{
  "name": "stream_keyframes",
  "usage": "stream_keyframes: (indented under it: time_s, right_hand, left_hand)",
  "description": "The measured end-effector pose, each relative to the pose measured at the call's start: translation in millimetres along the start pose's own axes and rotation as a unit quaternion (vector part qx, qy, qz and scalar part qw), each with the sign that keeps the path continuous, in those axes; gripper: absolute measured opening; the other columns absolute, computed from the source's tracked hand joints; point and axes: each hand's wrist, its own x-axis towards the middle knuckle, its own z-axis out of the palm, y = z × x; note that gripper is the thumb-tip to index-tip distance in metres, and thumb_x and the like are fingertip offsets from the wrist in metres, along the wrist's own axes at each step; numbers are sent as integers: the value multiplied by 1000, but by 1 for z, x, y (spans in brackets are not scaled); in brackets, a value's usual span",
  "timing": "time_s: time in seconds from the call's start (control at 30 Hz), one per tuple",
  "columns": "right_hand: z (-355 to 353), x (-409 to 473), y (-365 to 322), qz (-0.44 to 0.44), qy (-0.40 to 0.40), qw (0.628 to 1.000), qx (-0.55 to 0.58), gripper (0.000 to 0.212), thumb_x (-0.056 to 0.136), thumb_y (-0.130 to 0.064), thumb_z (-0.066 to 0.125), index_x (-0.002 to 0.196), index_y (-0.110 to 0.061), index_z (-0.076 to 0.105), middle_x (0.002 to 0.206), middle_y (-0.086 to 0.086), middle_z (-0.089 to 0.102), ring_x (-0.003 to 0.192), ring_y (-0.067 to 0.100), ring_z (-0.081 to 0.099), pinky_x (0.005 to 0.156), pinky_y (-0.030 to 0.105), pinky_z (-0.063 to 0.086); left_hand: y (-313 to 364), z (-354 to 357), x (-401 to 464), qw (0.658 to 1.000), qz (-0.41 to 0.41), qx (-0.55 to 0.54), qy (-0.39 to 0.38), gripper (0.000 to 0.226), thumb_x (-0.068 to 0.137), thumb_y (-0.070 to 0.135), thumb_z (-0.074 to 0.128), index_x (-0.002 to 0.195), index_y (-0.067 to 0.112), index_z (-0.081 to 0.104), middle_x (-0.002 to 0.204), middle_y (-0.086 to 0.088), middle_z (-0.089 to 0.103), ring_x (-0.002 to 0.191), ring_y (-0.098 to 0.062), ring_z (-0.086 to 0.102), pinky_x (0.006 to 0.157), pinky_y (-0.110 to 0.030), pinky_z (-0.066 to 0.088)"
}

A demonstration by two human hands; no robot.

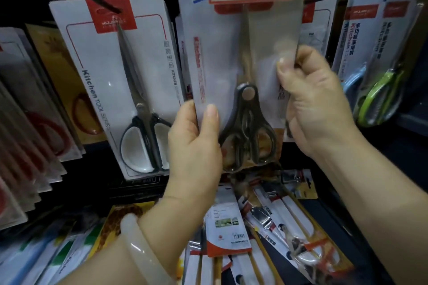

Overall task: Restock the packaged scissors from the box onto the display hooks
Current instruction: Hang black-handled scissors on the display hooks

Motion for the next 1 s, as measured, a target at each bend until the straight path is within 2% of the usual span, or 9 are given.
stream_keyframes:
  time_s: [0.17, 0.33, 0.53, 0.6, 0.7, 0.8, 0.87, 0.93, 1.0]
  right_hand:
    - [5, 12, -5, 32, 24, 999, -14, 22, 92, -4, 48, 89, -23, 58, 74, -15, 72, 76, 0, 68, 69, 19, 53]
    - [9, 5, -8, 42, 40, 998, -2, 21, 93, -5, 48, 92, -21, 62, 81, -6, 72, 82, 8, 69, 78, 27, 57]
    - [14, 4, -9, 52, 74, 993, -72, 18, 90, -8, 53, 88, -21, 63, 82, -3, 71, 91, 19, 68, 93, 42, 52]
    - [14, 2, -14, 49, 81, 991, -91, 16, 91, -8, 53, 89, -21, 63, 87, 0, 70, 91, 20, 67, 93, 45, 52]
    - [13, -1, -22, 31, 99, 988, -111, 16, 91, -9, 53, 84, -19, 63, 85, 12, 64, 81, 25, 60, 85, 53, 50]
    - [12, -1, -22, 24, 103, 988, -115, 17, 88, -9, 55, 80, -20, 64, 82, 8, 67, 80, 25, 61, 81, 49, 53]
    - [13, 2, -18, 36, 102, 986, -127, 15, 87, -9, 56, 86, -21, 65, 84, 2, 69, 86, 23, 66, 88, 43, 53]
    - [14, 2, -17, 39, 101, 984, -139, 14, 88, -11, 56, 88, -21, 65, 87, 5, 70, 91, 29, 67, 89, 47, 53]
    - [15, 0, -17, 38, 107, 983, -145, 15, 88, -13, 55, 79, -21, 64, 82, 13, 64, 80, 34, 62, 81, 51, 51]
  left_hand:
    - [9, 3, 7, 1000, -18, -4, 11, 18, 97, 17, 44, 86, 22, 58, 103, -20, 66, 100, -38, 63, 86, -57, 51]
    - [13, -1, 0, 1000, 4, 14, 22, 20, 96, 18, 46, 85, 27, 60, 97, -2, 70, 96, -22, 67, 86, -49, 54]
    - [13, 2, 0, 999, -22, 8, 44, 18, 96, 16, 46, 91, 25, 62, 100, -2, 71, 98, -22, 66, 89, -48, 53]
    - [14, 4, 0, 998, -28, 2, 51, 19, 96, 16, 47, 87, 26, 61, 96, -1, 71, 96, -24, 67, 88, -48, 53]
    - [18, 9, -4, 998, -18, -11, 59, 20, 95, 14, 47, 85, 25, 61, 95, -3, 71, 96, -28, 66, 88, -49, 53]
    - [17, 13, -3, 998, -23, -14, 59, 20, 95, 13, 47, 86, 25, 61, 98, -1, 71, 97, -22, 67, 89, -45, 54]
    - [14, 13, -1, 997, -31, -2, 65, 21, 95, 14, 47, 83, 26, 60, 96, -1, 70, 96, -22, 66, 89, -47, 53]
    - [15, 12, -1, 997, -27, 1, 65, 22, 95, 15, 47, 82, 27, 60, 94, -1, 70, 95, -24, 66, 87, -49, 53]
    - [16, 8, -4, 997, -21, 0, 69, 22, 95, 16, 47, 81, 26, 61, 92, -2, 71, 93, -28, 67, 85, -51, 54]
